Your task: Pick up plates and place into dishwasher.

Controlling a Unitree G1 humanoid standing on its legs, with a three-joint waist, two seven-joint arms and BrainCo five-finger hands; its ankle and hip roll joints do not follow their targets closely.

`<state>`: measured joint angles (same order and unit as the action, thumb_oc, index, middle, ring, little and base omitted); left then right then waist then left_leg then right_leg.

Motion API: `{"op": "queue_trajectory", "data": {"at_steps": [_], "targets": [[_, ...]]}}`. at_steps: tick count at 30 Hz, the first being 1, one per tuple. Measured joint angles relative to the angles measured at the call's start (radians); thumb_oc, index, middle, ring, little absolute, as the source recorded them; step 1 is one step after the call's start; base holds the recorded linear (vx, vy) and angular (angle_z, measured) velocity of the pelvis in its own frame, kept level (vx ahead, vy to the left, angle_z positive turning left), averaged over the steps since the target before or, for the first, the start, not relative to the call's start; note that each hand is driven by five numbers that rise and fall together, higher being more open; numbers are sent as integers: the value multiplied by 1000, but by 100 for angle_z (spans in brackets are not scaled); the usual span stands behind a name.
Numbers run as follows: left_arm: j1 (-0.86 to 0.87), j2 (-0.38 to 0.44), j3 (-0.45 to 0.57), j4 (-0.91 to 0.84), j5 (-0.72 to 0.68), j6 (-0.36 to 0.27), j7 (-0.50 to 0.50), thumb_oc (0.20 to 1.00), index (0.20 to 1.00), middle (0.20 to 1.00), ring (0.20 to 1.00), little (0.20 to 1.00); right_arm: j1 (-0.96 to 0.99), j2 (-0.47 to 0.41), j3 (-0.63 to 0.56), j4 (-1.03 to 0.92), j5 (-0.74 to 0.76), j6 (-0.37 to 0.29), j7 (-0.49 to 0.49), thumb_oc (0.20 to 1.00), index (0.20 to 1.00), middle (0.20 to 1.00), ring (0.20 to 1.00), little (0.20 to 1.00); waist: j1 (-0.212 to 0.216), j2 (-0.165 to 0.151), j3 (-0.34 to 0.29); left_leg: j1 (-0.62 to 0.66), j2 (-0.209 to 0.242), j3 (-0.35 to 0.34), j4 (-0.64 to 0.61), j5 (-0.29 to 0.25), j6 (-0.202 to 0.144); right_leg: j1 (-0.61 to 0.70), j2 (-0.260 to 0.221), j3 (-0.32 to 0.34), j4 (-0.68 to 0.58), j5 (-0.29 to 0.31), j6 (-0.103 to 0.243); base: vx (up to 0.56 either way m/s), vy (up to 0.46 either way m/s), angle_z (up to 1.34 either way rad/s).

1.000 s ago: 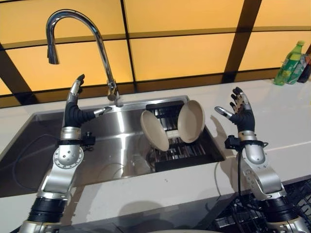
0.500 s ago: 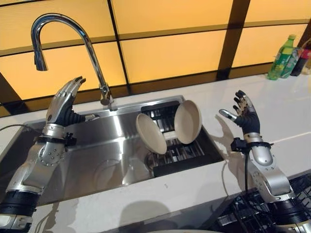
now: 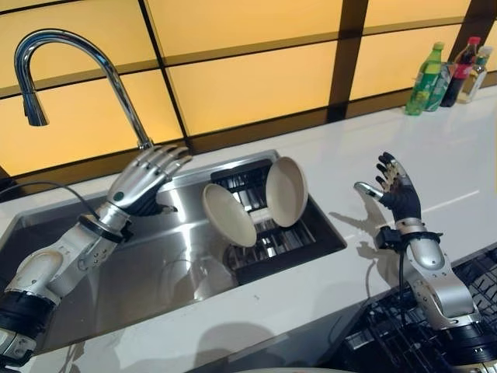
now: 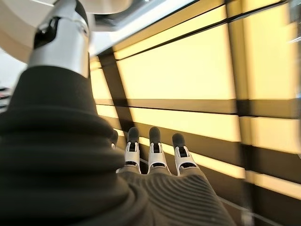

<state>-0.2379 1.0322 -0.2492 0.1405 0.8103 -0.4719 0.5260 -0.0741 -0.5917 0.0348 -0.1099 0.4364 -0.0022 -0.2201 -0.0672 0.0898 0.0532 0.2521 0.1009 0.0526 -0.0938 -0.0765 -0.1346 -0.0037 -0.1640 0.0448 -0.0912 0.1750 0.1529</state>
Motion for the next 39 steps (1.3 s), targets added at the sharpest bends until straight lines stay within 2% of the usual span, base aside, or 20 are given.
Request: {"op": "queue_trajectory", "data": {"at_steps": [3, 6, 9, 18, 24, 28, 30, 31, 32, 36, 38, 39], "targets": [[-41, 0, -81, 10, 41, 3, 48, 1000, 1000, 1000, 1000, 1000, -1, -29, 9, 2, 7, 0, 1, 1000, 1000, 1000, 1000, 1000, -4, 13, 8, 0, -2, 2, 0, 0, 0, -2, -1, 1, 0, -1, -1, 59, 88, -3], [-61, 0, -123, 15, 51, 7, 71, 1000, 1000, 1000, 1000, 1000, -1, -37, 9, 3, 7, 5, 5, 1000, 1000, 1000, 1000, 1000, -27, 22, 14, -2, -4, 4, 0, -1, 2, -6, -3, 4, 0, -2, -3, 48, 86, -3], [-90, 0, -166, 34, 62, 16, 85, 1000, 1000, 1000, 1000, 1000, -9, -66, 13, 3, 7, 9, 6, 1000, 1000, 1000, 1000, 1000, -30, 30, 30, -6, -14, 17, 0, -2, 8, -20, -8, 20, 0, 3, 1, 17, 97, -12], [-210, -2, -200, 97, 60, 69, 111, 1000, 1000, 1000, 1000, 1000, -108, -96, 17, 14, 6, 9, 13, 1000, 1000, 1000, 1000, 1000, -51, 38, 99, -56, -49, 48, 1, 6, 23, -93, -32, 60, 0, 32, 10, -46, 75, -12], [-225, -2, -205, 84, 57, 42, -5, 1000, 1000, 1000, 1000, 1000, -122, -97, 10, 14, -2, 8, 25, 1000, 1000, 1000, 1000, 1000, -53, 40, 114, -53, -53, 50, 1, 7, 24, -91, -36, 61, 0, 32, 11, 84, 71, -1], [-213, -20, -245, 98, 57, 23, -97, 1000, 1000, 1000, 1000, 1000, -134, -97, 8, 1, -3, 8, 40, 1000, 1000, 1000, 1000, 1000, -54, 45, 133, -49, -53, 50, 3, 10, 20, -87, -36, 61, 0, 34, 15, 71, 37, -1], [-198, -52, -245, 96, 57, 10, -126, 655, 655, 655, 655, 655, -138, -97, 1, 1, -4, 8, 43, 1000, 1000, 1000, 1000, 1000, -55, 48, 136, -47, -53, 50, 5, 11, 21, -86, -36, 61, 0, 35, 17, 24, 17, -1], [-195, -60, -245, 96, 57, 0, -138, 583, 583, 583, 583, 583, -138, -97, -1, 0, -4, 8, 43, 1000, 1000, 1000, 1000, 1000, -55, 49, 137, -46, -53, 52, 5, 11, 21, -86, -36, 61, 0, 36, 17, 17, 33, -2], [-195, -66, -245, 96, 56, -6, -148, 561, 561, 561, 561, 561, -138, -97, -3, -1, -4, 8, 44, 1000, 1000, 1000, 1000, 1000, -55, 50, 138, -44, -54, 52, 5, 11, 21, -84, -36, 61, 0, 36, 17, 16, 33, -2], [-193, -77, -245, 95, 35, -24, -182, 586, 586, 586, 586, 586, -140, -97, -15, -1, -5, 9, 62, 1000, 1000, 1000, 1000, 1000, -54, 55, 151, -33, -55, 51, 1, 10, 23, -71, -38, 60, 0, 32, 16, 11, 16, 1], [-190, -77, -245, 95, 35, -26, -192, 539, 539, 539, 539, 539, -140, -97, -17, -2, -5, 10, 65, 1000, 1000, 1000, 1000, 1000, -53, 56, 152, -32, -55, 50, 5, 11, 23, -70, -39, 59, 0, 32, 15, 0, 0, 0], [-187, -77, -243, 95, 35, -26, -194, 435, 435, 435, 435, 435, -140, -97, -20, -4, -5, 11, 66, 1000, 1000, 1000, 1000, 1000, -53, 58, 153, -31, -55, 50, 2, 8, 27, -69, -39, 59, 0, 32, 15, 47, 30, 1]]}}
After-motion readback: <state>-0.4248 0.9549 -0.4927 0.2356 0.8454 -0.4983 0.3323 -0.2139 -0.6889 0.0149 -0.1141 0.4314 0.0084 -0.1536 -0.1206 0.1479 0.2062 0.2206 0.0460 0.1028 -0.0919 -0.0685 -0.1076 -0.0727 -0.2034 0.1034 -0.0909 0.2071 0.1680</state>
